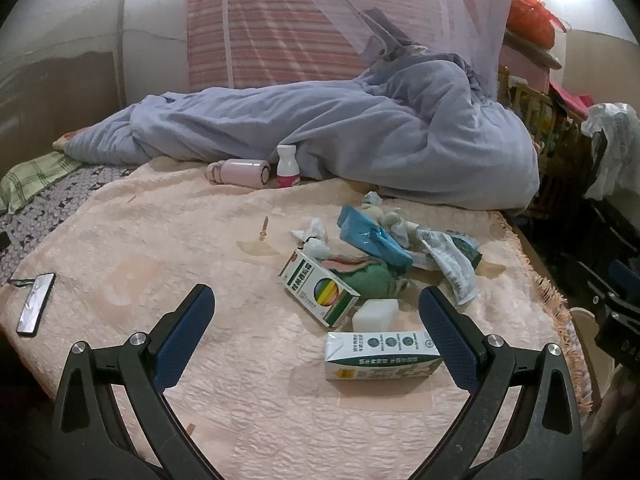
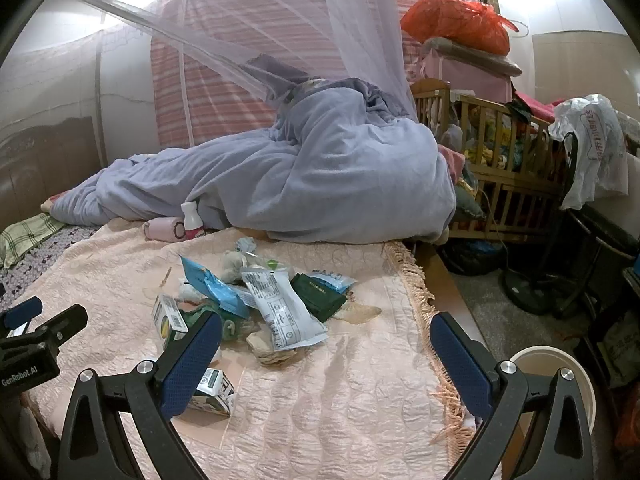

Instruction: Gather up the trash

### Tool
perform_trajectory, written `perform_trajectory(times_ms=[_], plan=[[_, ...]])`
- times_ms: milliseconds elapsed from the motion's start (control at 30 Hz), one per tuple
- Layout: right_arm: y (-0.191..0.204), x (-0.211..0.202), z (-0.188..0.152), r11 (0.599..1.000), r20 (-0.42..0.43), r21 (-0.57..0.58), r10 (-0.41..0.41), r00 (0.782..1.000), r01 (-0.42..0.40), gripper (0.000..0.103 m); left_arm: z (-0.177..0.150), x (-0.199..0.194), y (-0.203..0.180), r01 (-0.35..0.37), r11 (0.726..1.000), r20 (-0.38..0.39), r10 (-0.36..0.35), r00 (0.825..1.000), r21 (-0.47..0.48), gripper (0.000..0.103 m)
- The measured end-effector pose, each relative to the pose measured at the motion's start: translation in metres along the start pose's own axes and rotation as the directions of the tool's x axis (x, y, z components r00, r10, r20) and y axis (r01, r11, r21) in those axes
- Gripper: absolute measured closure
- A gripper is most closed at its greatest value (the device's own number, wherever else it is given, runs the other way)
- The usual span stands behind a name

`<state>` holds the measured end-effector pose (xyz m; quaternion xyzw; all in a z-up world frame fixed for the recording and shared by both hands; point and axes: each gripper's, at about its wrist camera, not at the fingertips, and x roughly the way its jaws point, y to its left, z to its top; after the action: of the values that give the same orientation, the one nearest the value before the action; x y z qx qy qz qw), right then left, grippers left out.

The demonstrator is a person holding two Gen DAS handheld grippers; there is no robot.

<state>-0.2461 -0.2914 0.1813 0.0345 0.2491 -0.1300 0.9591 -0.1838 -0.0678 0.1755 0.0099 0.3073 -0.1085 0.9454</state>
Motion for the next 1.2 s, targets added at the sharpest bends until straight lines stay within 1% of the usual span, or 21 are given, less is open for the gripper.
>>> perform_trajectory(times_ms=[167, 367, 933, 1200], plan=[[0.002, 0.005, -0.004, 1.0, -0.013, -0.003, 0.003, 1.0, -0.004, 0.0, -0.001, 0.003, -0.002, -0.011, 1.0, -0.01, 0.012, 1.0, 0.014, 0.001], [0.005, 0.008, -0.007, 1.0, -0.024, -0.008, 0.007, 1.0, -0.007, 0.0, -0.003, 0.006, 0.0, -0.012, 1.0, -0.02, 0.012, 1.0, 0.006, 0.001], [0.012, 0.01, -0.006, 0.999, -0.03, -0.035, 0.024, 0.999, -0.025, 0.0, -0.003, 0.006, 0.0, -0.011, 1.0, -0.019, 0.011, 1.0, 0.009, 0.001], [0.009, 0.015, -0.007, 0.999, -0.06, -0.032, 0.032, 0.998, -0.034, 0.0, -0.002, 0.009, 0.002, -0.013, 1.0, -0.015, 0.014, 1.0, 0.02, 0.001]])
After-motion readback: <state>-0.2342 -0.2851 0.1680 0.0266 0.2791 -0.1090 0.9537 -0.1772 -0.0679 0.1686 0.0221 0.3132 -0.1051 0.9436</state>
